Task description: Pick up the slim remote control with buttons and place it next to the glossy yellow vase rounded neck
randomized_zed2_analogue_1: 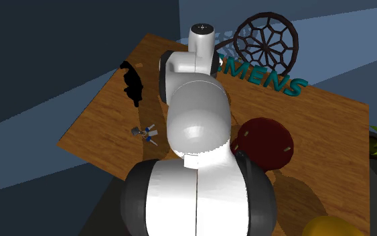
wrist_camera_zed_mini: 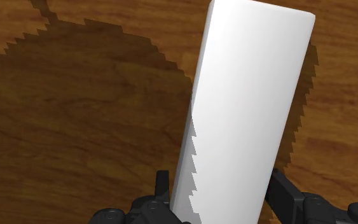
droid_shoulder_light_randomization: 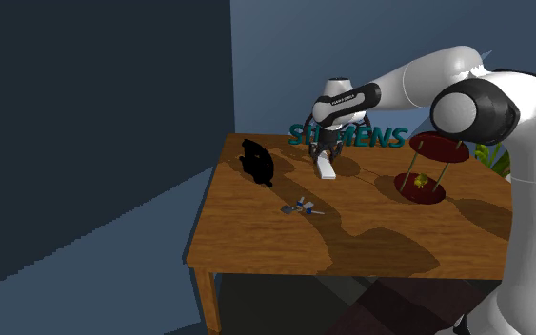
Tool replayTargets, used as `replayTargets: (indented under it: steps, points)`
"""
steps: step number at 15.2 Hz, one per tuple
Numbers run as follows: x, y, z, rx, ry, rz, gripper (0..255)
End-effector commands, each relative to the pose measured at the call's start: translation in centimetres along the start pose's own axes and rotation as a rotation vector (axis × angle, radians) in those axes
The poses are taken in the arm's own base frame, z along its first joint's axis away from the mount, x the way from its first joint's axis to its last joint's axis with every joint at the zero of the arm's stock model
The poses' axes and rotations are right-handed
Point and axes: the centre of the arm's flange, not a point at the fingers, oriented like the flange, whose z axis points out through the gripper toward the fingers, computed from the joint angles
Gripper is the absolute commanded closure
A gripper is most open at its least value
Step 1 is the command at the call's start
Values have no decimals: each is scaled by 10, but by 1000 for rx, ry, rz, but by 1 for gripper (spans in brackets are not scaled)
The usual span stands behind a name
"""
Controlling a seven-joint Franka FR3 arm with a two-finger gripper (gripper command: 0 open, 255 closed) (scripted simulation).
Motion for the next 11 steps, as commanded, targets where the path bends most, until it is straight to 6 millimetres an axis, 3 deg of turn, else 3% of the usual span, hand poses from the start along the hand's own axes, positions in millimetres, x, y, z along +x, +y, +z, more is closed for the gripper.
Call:
replayTargets:
  steps: [1, 4, 11]
  points:
    - [0, 0, 0, 0, -1, 0, 255]
    - [0, 0, 0, 0, 0, 0, 255]
    - [0, 1, -37, 0, 0, 0, 255]
